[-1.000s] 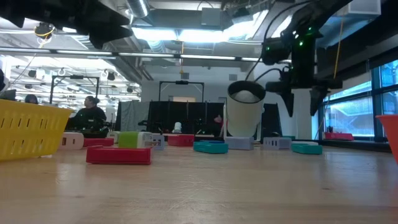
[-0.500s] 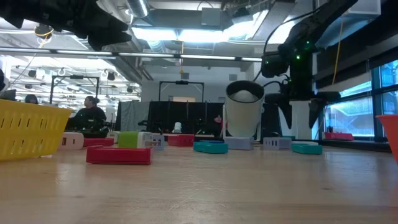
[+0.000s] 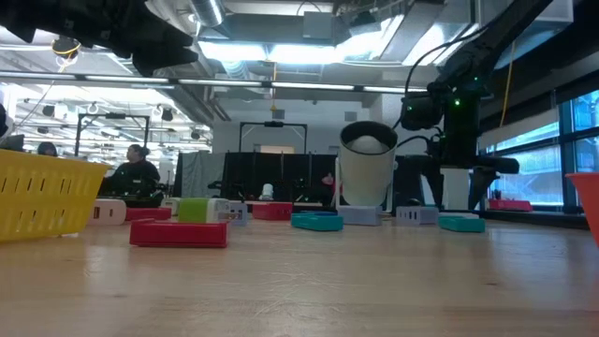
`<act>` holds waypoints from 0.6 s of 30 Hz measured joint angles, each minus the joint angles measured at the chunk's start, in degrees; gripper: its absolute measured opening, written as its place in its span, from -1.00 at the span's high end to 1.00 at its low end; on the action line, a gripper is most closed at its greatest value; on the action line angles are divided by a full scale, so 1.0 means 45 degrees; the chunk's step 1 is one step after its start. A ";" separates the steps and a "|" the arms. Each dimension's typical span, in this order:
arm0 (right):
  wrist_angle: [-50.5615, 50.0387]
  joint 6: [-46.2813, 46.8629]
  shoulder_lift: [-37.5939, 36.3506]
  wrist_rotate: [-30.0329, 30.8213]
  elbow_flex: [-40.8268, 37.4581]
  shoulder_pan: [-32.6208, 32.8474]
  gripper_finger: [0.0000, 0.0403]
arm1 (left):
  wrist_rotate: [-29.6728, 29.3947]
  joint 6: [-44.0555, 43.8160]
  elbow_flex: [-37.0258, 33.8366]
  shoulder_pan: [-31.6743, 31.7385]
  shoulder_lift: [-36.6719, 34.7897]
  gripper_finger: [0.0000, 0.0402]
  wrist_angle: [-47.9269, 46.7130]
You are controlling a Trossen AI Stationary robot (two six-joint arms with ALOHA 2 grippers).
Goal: Pick & Place Office items
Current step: Put the white digital timer into the yellow bin
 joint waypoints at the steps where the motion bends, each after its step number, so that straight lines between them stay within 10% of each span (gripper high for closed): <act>1: 0.0001 -0.0095 0.0000 -0.0026 0.0000 -0.0037 -0.37 | 0.0000 0.0000 0.0000 0.0002 0.0000 -0.03 -0.0001; 18: -0.0156 -0.0175 -0.0005 0.0154 -0.0005 -0.0284 -0.47 | 0.0374 0.0005 0.0000 0.0000 0.0000 -0.03 -0.0132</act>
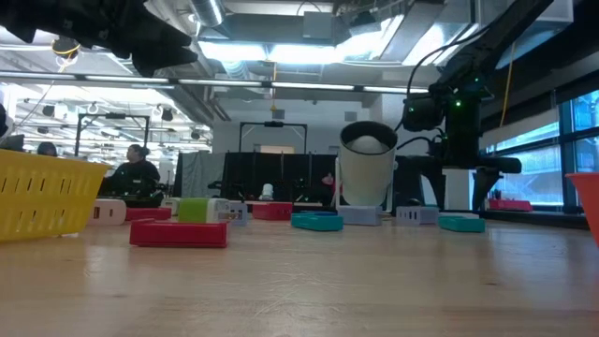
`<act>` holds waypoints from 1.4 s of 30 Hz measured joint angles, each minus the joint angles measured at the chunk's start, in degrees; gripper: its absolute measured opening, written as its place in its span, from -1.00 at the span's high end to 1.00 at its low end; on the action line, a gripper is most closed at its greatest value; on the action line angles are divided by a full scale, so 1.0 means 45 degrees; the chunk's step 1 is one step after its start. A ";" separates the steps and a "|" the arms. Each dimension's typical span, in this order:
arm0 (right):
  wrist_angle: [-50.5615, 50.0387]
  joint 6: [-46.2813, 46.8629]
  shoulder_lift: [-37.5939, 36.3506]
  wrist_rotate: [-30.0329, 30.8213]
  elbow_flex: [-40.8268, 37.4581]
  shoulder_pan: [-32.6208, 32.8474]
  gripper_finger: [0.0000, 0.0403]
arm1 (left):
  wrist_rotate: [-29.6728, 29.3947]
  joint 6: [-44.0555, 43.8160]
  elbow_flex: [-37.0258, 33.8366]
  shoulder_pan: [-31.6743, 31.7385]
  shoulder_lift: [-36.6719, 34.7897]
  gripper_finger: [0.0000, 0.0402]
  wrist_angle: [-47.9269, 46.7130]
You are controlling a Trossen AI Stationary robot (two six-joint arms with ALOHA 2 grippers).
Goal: Pick & Place Office items
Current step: Put the white digital timer into the yellow bin
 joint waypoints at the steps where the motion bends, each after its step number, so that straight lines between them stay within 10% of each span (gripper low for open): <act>1: 0.0000 0.0002 0.0000 -0.0005 0.0000 0.0000 -0.47 | 0.0000 -0.0003 0.0000 0.0003 0.0000 -0.03 -0.0004; 42: 0.0144 0.0328 0.0961 0.0519 0.0078 0.0442 -0.47 | 0.0017 0.0102 0.0000 0.0002 0.0000 -0.03 -0.0176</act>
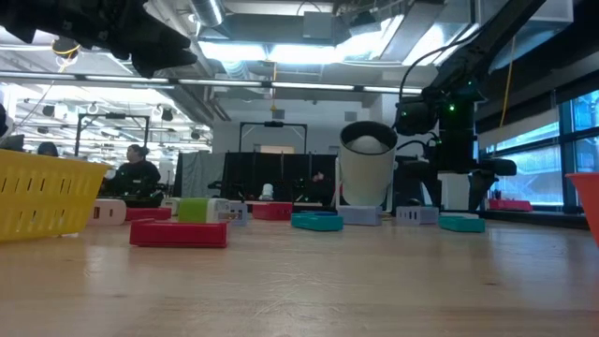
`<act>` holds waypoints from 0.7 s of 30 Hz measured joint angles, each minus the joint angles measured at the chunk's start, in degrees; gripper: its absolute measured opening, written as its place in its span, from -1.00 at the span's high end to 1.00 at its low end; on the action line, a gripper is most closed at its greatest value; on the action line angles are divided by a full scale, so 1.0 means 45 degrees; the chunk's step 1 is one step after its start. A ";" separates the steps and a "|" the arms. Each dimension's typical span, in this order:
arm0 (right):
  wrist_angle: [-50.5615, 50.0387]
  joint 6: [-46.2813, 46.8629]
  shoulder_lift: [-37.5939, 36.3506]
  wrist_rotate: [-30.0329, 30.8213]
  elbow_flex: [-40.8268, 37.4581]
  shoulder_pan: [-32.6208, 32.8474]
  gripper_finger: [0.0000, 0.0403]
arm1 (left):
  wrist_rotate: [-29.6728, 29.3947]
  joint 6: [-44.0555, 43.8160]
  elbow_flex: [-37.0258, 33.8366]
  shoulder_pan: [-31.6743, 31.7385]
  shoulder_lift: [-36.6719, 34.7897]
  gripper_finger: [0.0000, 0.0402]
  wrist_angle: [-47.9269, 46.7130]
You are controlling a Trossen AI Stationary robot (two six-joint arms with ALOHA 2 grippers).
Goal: Pick & Place Office items
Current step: Put the white digital timer into the yellow bin
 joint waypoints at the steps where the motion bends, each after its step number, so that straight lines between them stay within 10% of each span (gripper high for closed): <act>1: -0.0011 -0.0002 0.0000 0.0022 0.0000 0.0002 -0.47 | 0.0002 0.0000 0.0000 0.0002 0.0000 -0.03 -0.0028; 21: -0.0765 -0.0562 0.0151 0.0583 0.0565 0.0228 -0.37 | 0.0007 0.0001 0.0000 0.0001 -0.0001 -0.03 -0.0116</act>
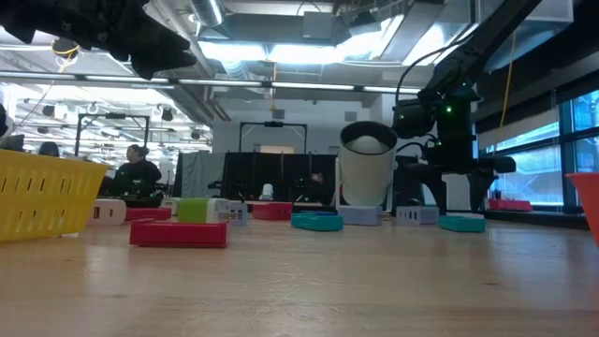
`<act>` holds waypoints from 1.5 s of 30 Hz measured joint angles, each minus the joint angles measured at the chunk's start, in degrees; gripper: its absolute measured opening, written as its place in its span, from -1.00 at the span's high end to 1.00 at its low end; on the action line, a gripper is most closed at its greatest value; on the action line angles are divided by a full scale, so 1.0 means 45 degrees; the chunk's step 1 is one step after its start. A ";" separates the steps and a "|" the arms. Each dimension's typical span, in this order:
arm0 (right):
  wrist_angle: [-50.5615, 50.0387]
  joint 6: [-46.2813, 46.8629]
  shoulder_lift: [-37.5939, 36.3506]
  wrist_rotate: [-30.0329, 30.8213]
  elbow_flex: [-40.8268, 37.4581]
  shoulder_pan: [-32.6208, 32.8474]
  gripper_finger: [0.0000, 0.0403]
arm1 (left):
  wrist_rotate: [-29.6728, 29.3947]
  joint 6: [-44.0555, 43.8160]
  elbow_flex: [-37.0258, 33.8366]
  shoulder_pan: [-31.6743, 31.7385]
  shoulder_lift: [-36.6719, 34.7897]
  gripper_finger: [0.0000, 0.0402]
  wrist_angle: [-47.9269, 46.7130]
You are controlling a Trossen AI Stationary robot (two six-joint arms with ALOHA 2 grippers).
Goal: Pick & Place Office items
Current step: Put the white digital timer into the yellow bin
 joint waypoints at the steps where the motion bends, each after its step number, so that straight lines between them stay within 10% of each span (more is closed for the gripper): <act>1: 0.0000 0.0007 -0.0005 -0.0151 0.0009 0.0000 -0.40 | 0.0000 0.0003 0.0000 -0.0003 0.0001 -0.03 -0.0006; 10: -0.0321 0.0123 -0.0029 -0.0540 0.0042 0.0010 -0.67 | 0.0908 0.0103 0.0000 -0.0004 0.0001 -0.03 -0.0049; 45: -0.1024 0.1533 -0.0049 -0.0549 0.0062 -0.0194 -0.68 | 0.0879 0.0232 0.0000 -0.0004 -0.0004 -0.03 -0.0431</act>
